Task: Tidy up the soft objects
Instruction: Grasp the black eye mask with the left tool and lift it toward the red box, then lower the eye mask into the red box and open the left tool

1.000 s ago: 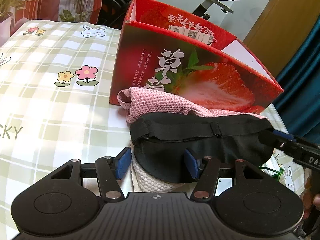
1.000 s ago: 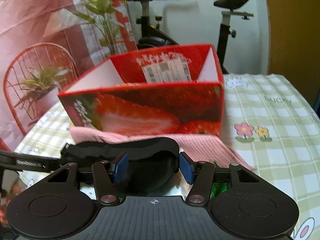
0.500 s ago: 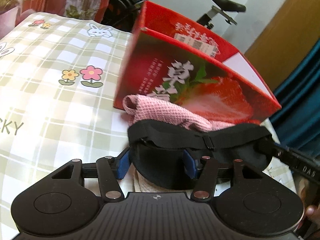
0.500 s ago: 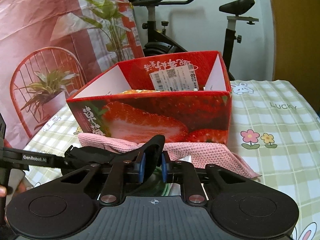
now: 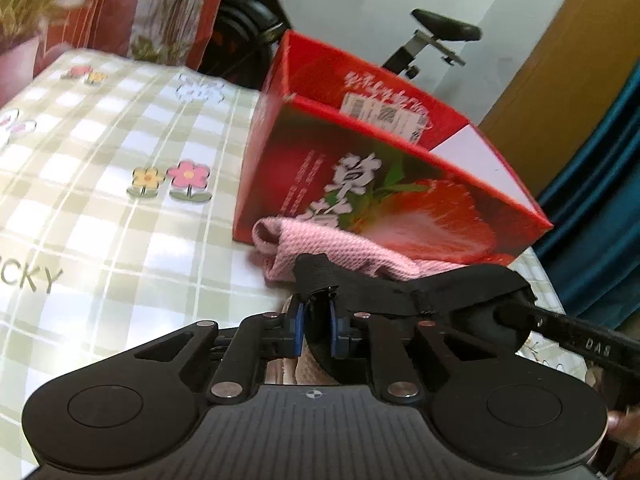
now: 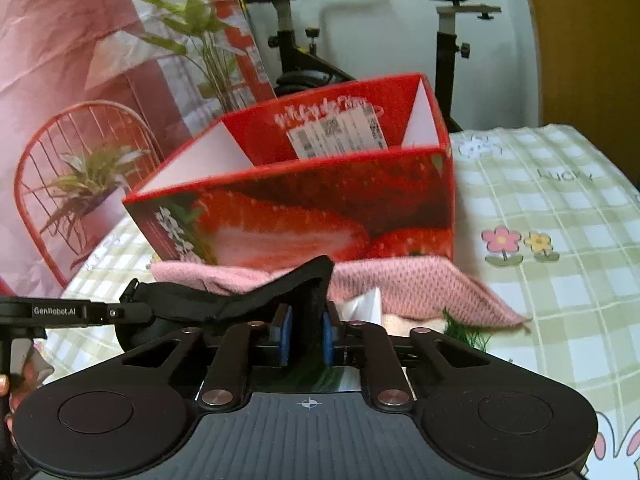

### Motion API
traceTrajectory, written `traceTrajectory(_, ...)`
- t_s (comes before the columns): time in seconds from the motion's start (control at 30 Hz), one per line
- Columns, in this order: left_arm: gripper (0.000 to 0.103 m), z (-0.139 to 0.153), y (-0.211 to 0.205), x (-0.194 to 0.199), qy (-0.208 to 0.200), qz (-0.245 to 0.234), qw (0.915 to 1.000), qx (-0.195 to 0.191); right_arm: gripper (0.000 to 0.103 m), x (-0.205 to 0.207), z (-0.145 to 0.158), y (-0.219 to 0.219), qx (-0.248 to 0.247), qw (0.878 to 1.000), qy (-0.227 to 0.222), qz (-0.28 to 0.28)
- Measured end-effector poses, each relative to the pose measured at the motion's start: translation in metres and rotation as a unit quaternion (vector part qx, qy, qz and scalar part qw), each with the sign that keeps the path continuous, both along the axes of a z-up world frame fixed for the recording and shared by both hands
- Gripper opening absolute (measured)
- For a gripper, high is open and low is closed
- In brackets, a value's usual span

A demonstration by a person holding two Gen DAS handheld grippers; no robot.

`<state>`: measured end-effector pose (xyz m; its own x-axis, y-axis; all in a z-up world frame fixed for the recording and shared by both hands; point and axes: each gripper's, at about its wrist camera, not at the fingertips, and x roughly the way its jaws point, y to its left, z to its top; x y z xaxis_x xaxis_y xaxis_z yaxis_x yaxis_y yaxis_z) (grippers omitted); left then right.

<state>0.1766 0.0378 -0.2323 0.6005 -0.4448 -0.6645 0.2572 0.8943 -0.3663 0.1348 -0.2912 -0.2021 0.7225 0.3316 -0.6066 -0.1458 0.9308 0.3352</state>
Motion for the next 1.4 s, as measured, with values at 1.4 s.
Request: traceTrajectory(1.4,0.011,0.083,-0.084,0.113,-0.084,-0.046,0.99,0.103,0.012,0.148,0.061,0.018,-0.099,0.995,-0.018,0.015)
